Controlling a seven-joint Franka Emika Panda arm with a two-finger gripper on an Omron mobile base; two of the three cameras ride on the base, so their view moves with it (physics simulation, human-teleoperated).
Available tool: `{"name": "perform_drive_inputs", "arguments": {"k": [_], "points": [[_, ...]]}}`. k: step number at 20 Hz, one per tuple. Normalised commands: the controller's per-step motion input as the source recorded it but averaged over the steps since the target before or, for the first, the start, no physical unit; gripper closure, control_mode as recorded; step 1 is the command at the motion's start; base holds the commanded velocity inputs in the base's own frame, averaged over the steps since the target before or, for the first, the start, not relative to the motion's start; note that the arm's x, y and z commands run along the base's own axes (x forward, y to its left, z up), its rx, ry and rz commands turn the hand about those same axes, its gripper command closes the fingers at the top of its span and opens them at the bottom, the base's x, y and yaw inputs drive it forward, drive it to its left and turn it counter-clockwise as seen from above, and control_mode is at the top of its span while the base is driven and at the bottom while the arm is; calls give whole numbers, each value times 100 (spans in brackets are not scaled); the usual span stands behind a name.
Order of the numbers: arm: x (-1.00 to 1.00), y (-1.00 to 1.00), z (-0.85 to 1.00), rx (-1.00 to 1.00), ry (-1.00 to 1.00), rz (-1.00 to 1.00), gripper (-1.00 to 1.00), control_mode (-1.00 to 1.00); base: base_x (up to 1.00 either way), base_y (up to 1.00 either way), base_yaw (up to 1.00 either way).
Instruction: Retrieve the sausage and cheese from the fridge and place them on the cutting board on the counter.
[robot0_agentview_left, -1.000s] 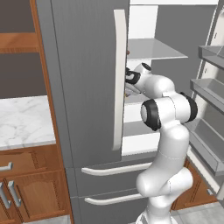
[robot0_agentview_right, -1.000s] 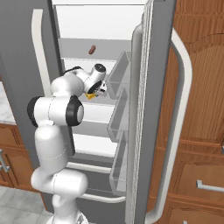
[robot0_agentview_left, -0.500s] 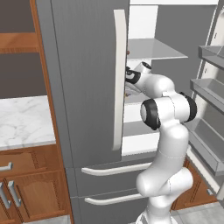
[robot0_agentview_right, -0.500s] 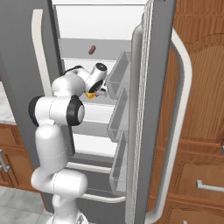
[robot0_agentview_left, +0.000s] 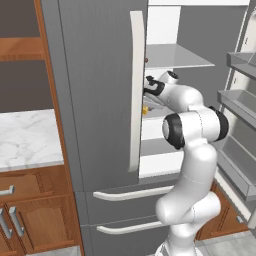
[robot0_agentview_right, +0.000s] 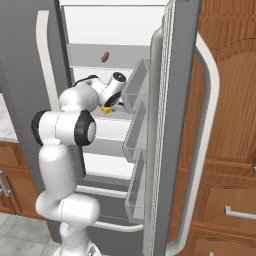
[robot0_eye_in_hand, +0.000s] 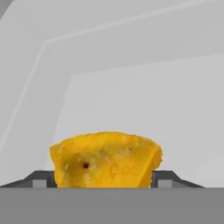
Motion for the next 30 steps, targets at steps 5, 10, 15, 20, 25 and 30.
{"name": "perform_drive_inputs", "arguments": {"k": [5,10,15,20,25,30], "points": [[-53,-3,0,0,-9,0,100,-100,0,0,0],[-44,-8,14,0,-5,0,100,-100,0,0,0],[-47,-12,33,0,0,0,100,-100,0,0,0],[-45,1,51,0,5,0,100,-100,0,0,0],[-67,4,25,0,0,0,100,-100,0,0,0],[-83,9,0,-1,-4,0,100,-100,0,0,0]]}}
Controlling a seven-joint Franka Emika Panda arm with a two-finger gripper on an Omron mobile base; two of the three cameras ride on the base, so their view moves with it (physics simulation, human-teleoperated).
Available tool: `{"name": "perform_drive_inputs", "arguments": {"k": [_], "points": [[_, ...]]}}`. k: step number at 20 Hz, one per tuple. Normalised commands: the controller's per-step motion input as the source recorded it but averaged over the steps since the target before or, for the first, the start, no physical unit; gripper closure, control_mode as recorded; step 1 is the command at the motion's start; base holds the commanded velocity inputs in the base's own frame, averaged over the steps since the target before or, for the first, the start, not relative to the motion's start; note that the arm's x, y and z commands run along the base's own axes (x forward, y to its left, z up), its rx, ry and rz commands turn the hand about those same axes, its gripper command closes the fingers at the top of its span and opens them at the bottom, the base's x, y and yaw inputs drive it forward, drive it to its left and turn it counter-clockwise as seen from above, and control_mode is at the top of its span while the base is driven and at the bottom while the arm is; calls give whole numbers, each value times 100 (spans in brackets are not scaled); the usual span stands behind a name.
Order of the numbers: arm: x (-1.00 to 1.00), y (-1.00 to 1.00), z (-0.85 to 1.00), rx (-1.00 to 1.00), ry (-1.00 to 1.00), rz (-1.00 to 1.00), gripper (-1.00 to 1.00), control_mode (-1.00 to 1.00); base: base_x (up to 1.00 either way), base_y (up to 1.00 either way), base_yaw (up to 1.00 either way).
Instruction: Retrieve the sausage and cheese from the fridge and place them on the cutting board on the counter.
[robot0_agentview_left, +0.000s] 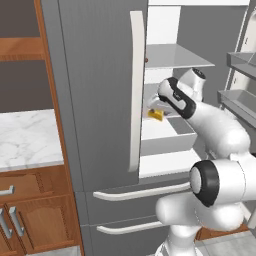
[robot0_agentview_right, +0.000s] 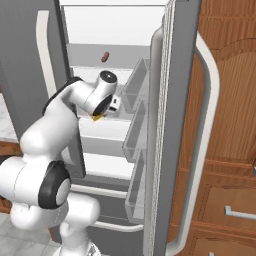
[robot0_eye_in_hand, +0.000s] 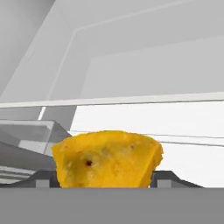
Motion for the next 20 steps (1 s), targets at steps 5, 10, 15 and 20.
{"name": "perform_drive_inputs", "arguments": {"k": [5,10,15,20], "points": [[-89,8,-2,-2,-15,-1,100,-100,0,0,0],[-85,17,-2,-9,-27,-10,100,-100,0,0,0],[-63,27,0,-14,-10,-12,100,-100,0,0,0],[-44,30,0,-17,-5,-9,100,-100,0,0,0]]}}
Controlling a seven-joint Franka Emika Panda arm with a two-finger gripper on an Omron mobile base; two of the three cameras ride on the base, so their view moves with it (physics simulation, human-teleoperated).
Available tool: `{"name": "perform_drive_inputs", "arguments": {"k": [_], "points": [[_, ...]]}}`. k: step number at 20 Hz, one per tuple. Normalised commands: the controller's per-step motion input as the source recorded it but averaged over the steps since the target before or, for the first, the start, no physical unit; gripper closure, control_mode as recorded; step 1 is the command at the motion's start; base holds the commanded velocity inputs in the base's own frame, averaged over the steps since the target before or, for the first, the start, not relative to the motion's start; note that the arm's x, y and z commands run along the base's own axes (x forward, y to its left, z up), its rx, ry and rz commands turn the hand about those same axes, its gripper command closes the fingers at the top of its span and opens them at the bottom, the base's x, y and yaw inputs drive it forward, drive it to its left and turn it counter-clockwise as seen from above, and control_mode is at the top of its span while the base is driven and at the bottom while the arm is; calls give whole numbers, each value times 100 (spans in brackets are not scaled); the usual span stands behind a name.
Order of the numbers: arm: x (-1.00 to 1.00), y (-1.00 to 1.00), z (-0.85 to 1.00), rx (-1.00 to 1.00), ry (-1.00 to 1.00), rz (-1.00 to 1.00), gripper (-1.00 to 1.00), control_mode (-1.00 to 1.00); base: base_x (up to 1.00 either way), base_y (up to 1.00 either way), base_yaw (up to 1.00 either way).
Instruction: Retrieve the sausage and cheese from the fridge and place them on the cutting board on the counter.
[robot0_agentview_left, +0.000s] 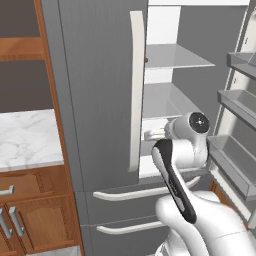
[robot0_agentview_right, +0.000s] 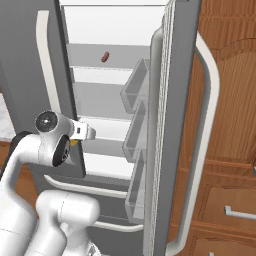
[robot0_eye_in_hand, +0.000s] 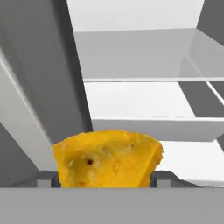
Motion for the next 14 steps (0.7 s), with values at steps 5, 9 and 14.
{"name": "perform_drive_inputs", "arguments": {"k": [5,9,14], "points": [[-4,2,0,-1,0,0,100,-100,0,0,0],[0,0,0,0,0,0,100,-100,0,0,0],[0,0,0,0,0,0,100,-100,0,0,0]]}}
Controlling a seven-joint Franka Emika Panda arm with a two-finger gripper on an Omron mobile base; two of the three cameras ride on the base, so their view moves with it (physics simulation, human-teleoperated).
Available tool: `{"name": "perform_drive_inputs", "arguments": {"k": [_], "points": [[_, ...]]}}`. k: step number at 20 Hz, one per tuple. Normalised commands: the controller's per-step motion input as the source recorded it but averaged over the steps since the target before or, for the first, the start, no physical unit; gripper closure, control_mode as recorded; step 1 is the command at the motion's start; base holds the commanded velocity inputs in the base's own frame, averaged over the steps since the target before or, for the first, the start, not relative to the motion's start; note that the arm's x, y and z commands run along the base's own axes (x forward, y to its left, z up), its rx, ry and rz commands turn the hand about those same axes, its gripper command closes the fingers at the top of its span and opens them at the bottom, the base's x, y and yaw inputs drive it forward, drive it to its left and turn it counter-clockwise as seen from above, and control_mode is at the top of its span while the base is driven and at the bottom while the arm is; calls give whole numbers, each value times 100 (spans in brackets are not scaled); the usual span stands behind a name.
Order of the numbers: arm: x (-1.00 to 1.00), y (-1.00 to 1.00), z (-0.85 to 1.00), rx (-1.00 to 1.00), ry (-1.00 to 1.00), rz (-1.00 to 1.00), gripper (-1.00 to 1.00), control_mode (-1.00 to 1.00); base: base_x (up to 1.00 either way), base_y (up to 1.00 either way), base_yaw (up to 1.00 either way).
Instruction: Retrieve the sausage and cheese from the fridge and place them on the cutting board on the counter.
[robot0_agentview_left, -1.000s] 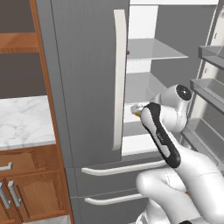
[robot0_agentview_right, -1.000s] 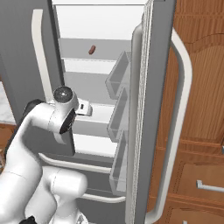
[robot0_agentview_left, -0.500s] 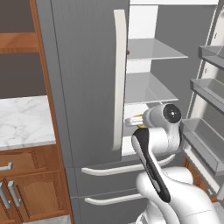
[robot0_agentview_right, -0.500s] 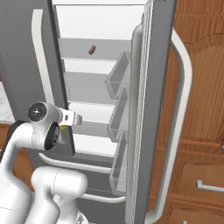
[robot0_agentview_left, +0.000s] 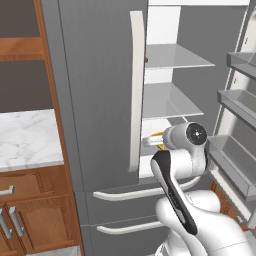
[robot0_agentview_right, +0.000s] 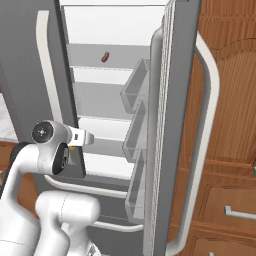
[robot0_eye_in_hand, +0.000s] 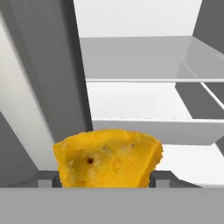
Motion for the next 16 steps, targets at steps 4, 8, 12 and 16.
{"name": "perform_drive_inputs", "arguments": {"k": [4,8,12,16], "points": [[0,0,0,0,0,0,100,-100,0,0,0],[0,0,0,0,0,0,100,100,0,0,0],[0,0,0,0,0,0,100,100,0,0,0],[0,0,0,0,0,0,100,100,-62,2,5]]}}
